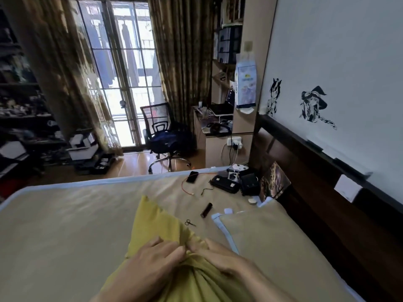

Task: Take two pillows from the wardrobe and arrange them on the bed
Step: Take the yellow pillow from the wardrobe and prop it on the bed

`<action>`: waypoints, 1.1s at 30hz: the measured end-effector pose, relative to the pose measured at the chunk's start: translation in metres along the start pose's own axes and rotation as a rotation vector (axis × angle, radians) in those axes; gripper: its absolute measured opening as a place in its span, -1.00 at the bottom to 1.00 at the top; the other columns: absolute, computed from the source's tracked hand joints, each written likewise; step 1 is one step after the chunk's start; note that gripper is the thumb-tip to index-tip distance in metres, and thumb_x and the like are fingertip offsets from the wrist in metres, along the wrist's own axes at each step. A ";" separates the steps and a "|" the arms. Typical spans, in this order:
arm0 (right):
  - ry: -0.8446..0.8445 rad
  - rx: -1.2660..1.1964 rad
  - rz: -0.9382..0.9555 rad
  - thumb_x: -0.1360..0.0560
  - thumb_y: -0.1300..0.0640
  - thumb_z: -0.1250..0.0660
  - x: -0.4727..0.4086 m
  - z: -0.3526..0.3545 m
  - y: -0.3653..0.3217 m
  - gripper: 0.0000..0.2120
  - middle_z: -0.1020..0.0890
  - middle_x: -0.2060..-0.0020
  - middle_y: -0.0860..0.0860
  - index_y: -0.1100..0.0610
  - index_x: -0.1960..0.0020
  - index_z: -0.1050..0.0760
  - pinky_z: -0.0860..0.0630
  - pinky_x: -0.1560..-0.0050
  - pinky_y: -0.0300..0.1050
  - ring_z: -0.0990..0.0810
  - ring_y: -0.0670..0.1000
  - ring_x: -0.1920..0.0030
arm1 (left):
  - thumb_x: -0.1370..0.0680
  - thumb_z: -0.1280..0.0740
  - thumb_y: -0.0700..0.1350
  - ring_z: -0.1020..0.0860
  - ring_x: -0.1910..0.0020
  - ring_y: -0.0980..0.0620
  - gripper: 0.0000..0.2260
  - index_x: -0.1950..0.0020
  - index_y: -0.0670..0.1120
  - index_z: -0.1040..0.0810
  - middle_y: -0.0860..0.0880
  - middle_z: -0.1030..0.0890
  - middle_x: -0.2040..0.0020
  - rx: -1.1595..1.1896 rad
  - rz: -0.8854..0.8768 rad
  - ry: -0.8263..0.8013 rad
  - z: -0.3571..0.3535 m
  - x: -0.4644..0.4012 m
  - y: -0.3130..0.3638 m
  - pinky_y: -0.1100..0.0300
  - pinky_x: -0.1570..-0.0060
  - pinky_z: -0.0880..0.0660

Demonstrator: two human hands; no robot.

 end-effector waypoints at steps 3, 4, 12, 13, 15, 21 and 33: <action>0.072 -0.031 -0.005 -0.18 -0.70 -0.15 0.007 0.048 0.063 -0.10 -0.58 -0.24 -0.09 -0.13 -0.30 -0.43 -0.46 -0.27 0.03 -0.54 -0.02 -0.22 | -0.59 -0.01 -0.22 -0.31 0.31 0.01 -0.85 0.08 0.01 -0.28 0.04 -0.30 0.24 0.036 -0.030 -0.075 -0.034 -0.058 0.041 0.22 0.20 -0.18; 0.145 -0.018 0.003 -0.25 -0.66 -0.15 0.012 0.066 0.083 -0.16 -0.61 -0.22 -0.06 -0.09 -0.28 -0.45 -0.47 -0.25 0.05 -0.56 0.01 -0.21 | -0.56 -0.06 -0.23 -0.33 0.30 0.00 -0.87 0.08 0.01 -0.27 0.04 -0.32 0.24 0.047 -0.047 -0.113 -0.041 -0.079 0.055 0.21 0.20 -0.19; 0.794 -0.079 0.102 -0.48 -0.36 -0.28 0.086 0.227 0.168 -0.47 -0.67 -0.05 0.03 0.05 -0.17 -0.55 -0.47 0.00 -0.03 -0.60 0.13 -0.12 | -0.50 -0.17 -0.09 -0.46 0.26 0.02 -0.91 0.03 0.03 -0.28 0.05 -0.49 0.22 0.115 -0.112 -0.259 -0.083 -0.206 0.109 0.22 0.23 -0.32; 0.838 0.005 0.060 -0.46 -0.42 -0.23 0.096 0.245 0.169 -0.45 -0.67 -0.01 0.04 0.02 -0.14 -0.54 -0.46 0.06 -0.02 -0.61 0.15 -0.08 | -0.51 -0.18 -0.08 -0.47 0.22 0.03 -0.90 0.01 0.04 -0.29 0.05 -0.49 0.19 0.118 -0.107 -0.256 -0.090 -0.216 0.110 0.22 0.22 -0.31; 0.885 0.097 -0.007 -0.47 -0.47 -0.13 0.115 0.271 0.169 -0.39 -0.67 -0.01 0.07 0.02 -0.13 -0.51 -0.51 0.00 0.06 -0.61 0.20 -0.07 | -0.55 -0.18 -0.10 -0.47 0.11 0.05 -0.87 -0.08 0.06 -0.33 0.05 -0.52 0.09 0.157 -0.078 -0.235 -0.104 -0.234 0.115 0.16 0.15 -0.36; 1.047 0.243 -0.062 -0.54 -0.42 -0.02 0.135 0.312 0.163 -0.42 -0.66 0.10 0.10 0.09 0.02 -0.45 -0.56 -0.01 0.16 -0.63 0.21 0.06 | -0.62 -0.17 -0.14 -0.49 0.11 -0.11 -0.94 -0.06 0.00 -0.37 -0.06 -0.53 0.05 0.349 0.087 -0.204 -0.145 -0.299 0.127 -0.07 0.15 -0.50; 1.093 0.324 -0.609 -0.57 -0.15 -0.27 0.032 0.325 0.292 -0.53 -0.52 -0.21 0.15 0.16 -0.28 -0.32 -0.40 -0.29 0.21 -0.51 0.20 -0.25 | -0.53 -0.27 -0.14 -0.41 -0.28 -0.17 -0.48 -0.45 0.02 -0.18 -0.10 -0.33 -0.42 0.667 0.024 -0.666 -0.313 -0.371 0.117 -0.15 -0.20 -0.43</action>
Point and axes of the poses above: each hand's wrist, its own x-axis away from the middle knuckle, its own z-axis out of the back of the hand, y = z × x, the point moved 2 cm from there along -x, towards the middle knuckle
